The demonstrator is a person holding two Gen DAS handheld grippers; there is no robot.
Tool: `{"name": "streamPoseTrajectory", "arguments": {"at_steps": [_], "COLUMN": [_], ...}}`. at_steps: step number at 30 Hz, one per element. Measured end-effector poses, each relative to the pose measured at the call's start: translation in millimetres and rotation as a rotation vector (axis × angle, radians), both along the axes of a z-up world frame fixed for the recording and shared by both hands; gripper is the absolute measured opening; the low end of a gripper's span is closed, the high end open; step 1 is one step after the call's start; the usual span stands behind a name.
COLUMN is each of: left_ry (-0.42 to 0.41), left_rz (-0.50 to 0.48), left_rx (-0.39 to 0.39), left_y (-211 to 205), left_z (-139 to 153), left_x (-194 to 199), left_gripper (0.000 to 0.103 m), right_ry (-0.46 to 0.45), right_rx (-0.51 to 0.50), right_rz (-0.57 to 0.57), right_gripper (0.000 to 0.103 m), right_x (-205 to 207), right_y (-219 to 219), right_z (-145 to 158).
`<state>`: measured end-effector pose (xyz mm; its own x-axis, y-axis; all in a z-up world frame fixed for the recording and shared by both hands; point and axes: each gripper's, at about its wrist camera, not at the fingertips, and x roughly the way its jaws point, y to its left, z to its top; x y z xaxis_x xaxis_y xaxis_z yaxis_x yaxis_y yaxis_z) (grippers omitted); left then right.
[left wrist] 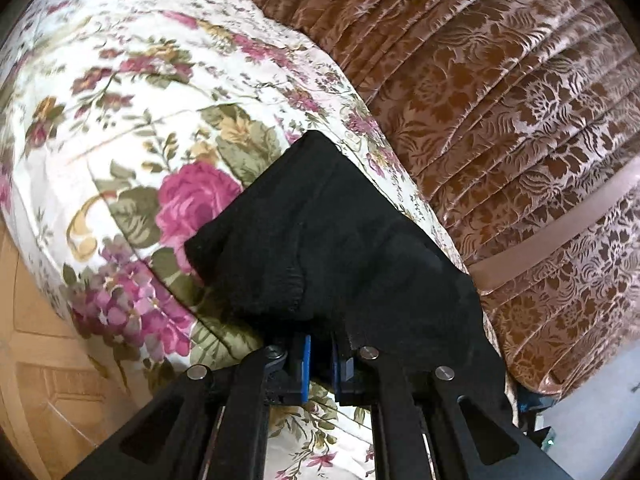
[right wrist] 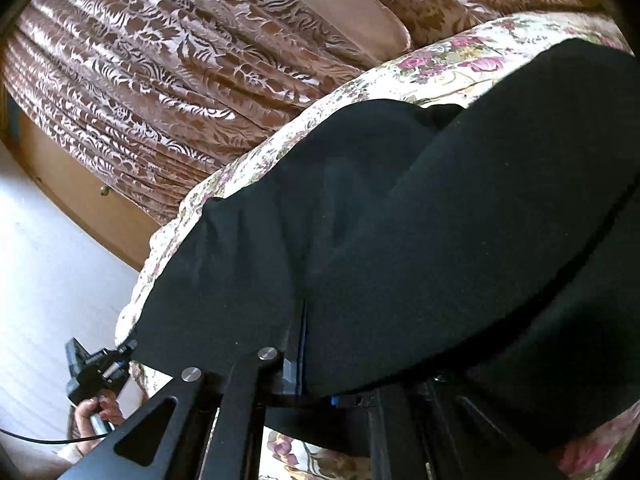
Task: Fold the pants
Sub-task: 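Lower the folded pants onto the bedspread with both grippers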
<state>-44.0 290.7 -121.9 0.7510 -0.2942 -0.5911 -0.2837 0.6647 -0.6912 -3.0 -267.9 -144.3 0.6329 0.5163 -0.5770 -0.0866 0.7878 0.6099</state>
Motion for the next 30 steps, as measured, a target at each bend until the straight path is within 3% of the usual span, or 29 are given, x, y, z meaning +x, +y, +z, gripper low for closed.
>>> {"name": "streamPoseTrajectory", "arguments": {"at_steps": [4,6,8,13,17,21,23,30], "left_ry": [-0.004,-0.019,-0.055,-0.145,-0.217,-0.219,-0.191,-0.142], "left_rz": [0.015,0.026,0.038,0.138,0.168,0.054,-0.048,-0.320], "left_rx": [0.016,0.038,0.081,0.233,0.284,0.283,0.271,0.250], "left_y": [-2,-2,-4,-6,-13,-39,-61,-155], "left_z": [4,11,23,57,73,73,66,46], "left_x": [-4,-8,-14,-31,-35,-12,8,59], "left_gripper": [0.016,0.037,0.050,0.054,0.062,0.067,0.068,0.068], "right_ry": [0.002,0.006,0.014,0.022,0.037,0.042,0.047,0.051], "right_rx": [-0.007,-0.003,0.001,0.007,0.031,0.040,0.040,0.050], "right_rz": [0.002,0.004,0.010,0.020,0.009,0.003,0.003,-0.045], "right_gripper": [0.009,0.011,0.015,0.022,0.023,0.024,0.024,0.030], "right_x": [0,0,1,2,2,3,3,2], "right_y": [0,-1,0,1,-3,-4,-5,-17], "right_z": [-2,-3,-2,1,1,1,2,8]}}
